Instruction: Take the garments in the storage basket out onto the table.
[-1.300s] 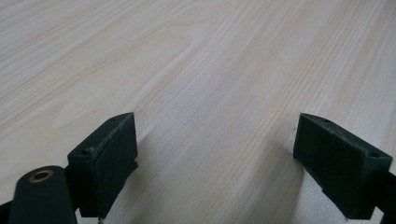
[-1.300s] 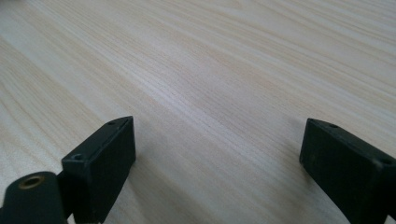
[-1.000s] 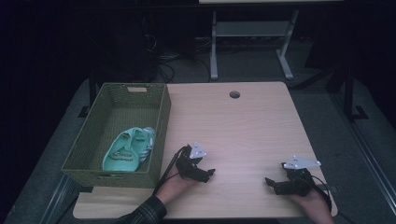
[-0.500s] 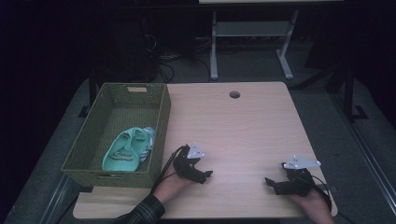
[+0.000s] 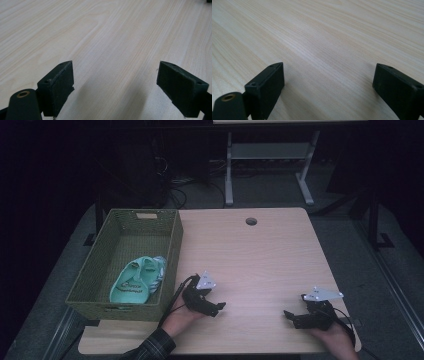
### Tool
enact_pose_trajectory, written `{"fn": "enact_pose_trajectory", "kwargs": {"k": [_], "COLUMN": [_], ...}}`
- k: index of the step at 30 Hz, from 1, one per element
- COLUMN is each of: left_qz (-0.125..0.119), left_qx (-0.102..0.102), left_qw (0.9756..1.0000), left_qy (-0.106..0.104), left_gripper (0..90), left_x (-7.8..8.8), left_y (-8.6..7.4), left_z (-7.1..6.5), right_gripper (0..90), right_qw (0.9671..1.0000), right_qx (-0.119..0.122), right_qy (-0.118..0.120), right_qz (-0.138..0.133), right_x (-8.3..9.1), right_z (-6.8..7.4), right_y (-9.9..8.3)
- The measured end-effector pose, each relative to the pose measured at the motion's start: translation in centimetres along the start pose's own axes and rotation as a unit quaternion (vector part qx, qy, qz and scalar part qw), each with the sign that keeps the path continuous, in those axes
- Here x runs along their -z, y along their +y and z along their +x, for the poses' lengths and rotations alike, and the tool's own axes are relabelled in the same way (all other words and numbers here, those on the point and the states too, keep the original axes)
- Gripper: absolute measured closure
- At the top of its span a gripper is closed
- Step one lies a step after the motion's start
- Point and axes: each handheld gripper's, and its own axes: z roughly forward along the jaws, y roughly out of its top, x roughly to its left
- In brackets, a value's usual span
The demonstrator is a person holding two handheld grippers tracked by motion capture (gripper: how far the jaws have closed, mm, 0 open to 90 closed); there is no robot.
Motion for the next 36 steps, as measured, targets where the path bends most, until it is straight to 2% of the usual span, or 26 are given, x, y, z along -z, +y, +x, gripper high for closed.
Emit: {"fn": "enact_pose_trajectory", "kwargs": {"k": [4, 8, 23, 36], "left_qz": [-0.004, -0.006, -0.021, -0.015], "left_qx": [-0.001, 0.007, 0.009, 0.021], "left_qw": [1.0, 1.0, 0.9997, 0.9997], "left_qy": [0.001, 0.0, 0.003, -0.006], "left_gripper": [13.4, 13.4, 13.6, 13.6], "left_x": [0.3, 0.5, 1.5, 1.7], "left_y": [0.1, 0.2, 0.9, 1.2], "left_z": [0.3, 0.4, 0.4, 0.6], "right_gripper": [9.8, 9.8, 9.8, 9.8], "right_qw": [1.0, 1.0, 1.0, 1.0], "right_qx": [0.0, 0.0, 0.0, 0.0], "right_qy": [0.0, 0.0, 0.0, 0.0], "right_qz": [0.0, 0.0, 0.0, 0.0], "right_x": [0.0, 0.0, 0.0, 0.0], "right_z": [0.0, 0.0, 0.0, 0.0], "right_y": [0.0, 0.0, 0.0, 0.0]}}
